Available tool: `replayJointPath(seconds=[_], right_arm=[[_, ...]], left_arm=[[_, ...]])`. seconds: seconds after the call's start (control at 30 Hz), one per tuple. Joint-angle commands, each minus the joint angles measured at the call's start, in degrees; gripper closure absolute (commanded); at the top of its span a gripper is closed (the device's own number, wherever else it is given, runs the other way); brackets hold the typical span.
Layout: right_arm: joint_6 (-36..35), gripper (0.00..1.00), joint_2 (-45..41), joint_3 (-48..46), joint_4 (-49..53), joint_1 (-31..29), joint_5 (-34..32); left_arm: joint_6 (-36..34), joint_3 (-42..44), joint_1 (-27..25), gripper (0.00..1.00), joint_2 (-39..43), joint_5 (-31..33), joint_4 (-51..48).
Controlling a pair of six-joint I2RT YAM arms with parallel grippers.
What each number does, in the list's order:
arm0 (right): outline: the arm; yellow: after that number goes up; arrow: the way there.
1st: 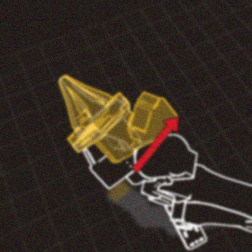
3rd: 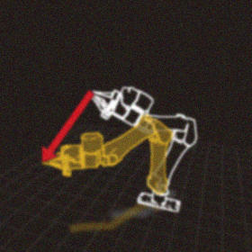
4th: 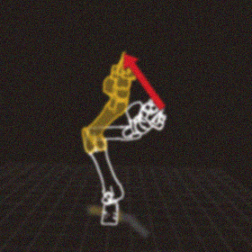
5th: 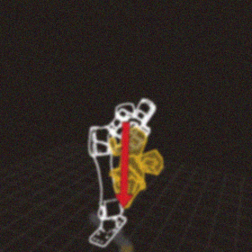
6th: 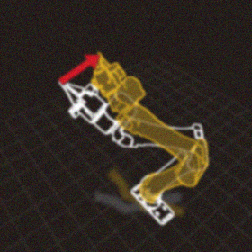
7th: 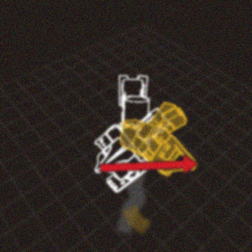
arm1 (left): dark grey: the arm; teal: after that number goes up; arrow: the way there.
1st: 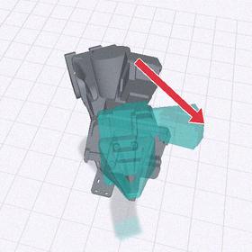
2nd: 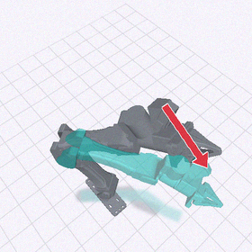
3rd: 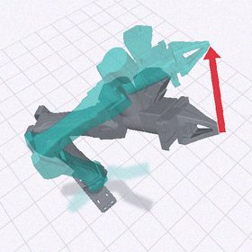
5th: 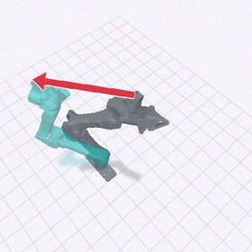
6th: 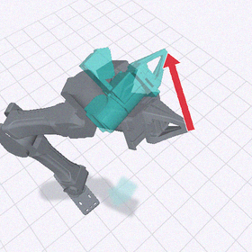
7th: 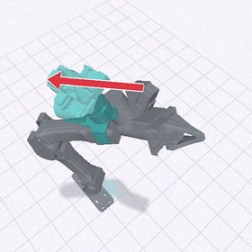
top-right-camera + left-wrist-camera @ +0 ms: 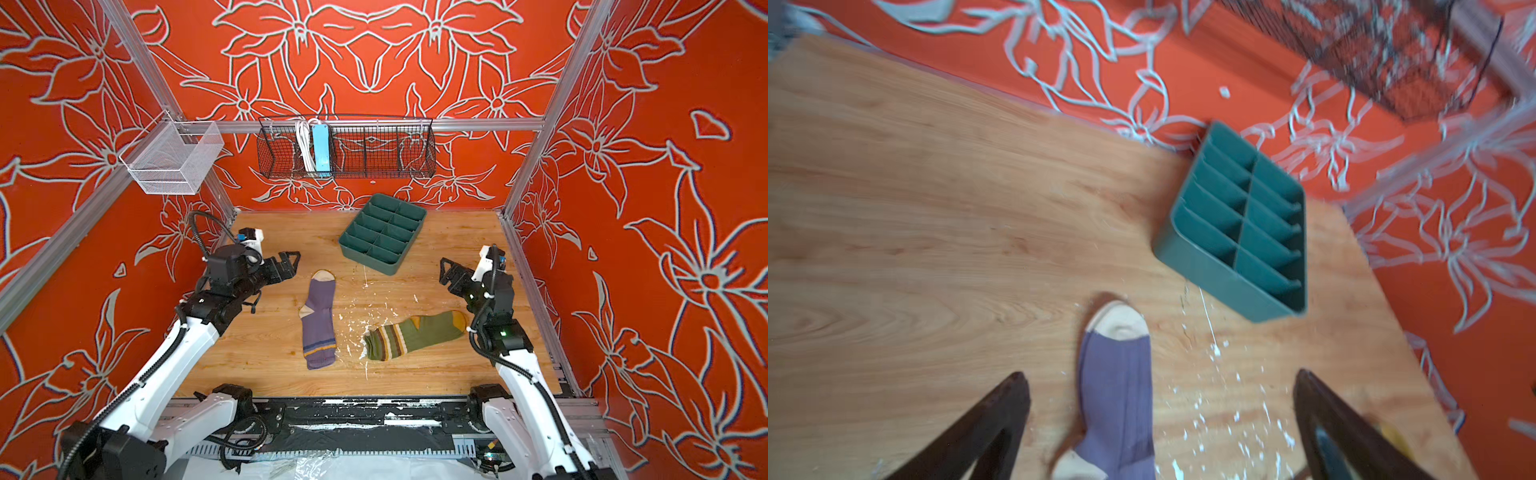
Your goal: Roll the socks
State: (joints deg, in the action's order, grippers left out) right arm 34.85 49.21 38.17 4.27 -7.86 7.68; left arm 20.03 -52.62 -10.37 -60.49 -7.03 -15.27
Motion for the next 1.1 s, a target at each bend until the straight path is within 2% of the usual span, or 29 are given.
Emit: replayJointPath(seconds=[0.0,0.17,0.3,0.5,0.63,0.77,0.83,1.07], right_arm=[[-1.98,0.09,9.07,7.19,13.89,-5.74,-7.19],[-0.97,0.09,27.58,18.74,12.77,-11.7,-8.19],[0.21,0.13,42.41,27.72,11.84,-12.87,-7.23],[-1.22,0.25,57.09,38.79,11.93,-13.06,-7.36],[-1.57,0.33,61.58,43.2,12.44,-13.06,-9.47],[-2.27,0.48,64.01,45.87,12.07,-12.97,-10.78],[-2.88,0.51,65.22,47.42,12.83,-12.82,-11.5],[-3.16,0.72,68.47,49.87,12.71,-10.45,-10.56]], left_arm=[[-5.11,-5.43,-4.81,0.01,-4.38,3.67,-10.56],[-6.22,-9.07,-8.48,0.01,-10.76,6.68,-13.69],[-4.94,-9.08,-8.46,0.01,-13.48,8.16,-13.13],[-2.7,-10.1,-8.47,0.01,-17.57,9.83,-14.33],[-1.87,-10.66,-8.45,0.01,-19.52,7.7,-13.78],[-1.46,-10.66,-8.5,0.01,-20.49,6.92,-12.62],[-1.38,-10.91,-8.52,0.01,-20.8,6.94,-12.59],[-1.91,-12.13,-8.51,0.01,-20.51,7.46,-14.09]])
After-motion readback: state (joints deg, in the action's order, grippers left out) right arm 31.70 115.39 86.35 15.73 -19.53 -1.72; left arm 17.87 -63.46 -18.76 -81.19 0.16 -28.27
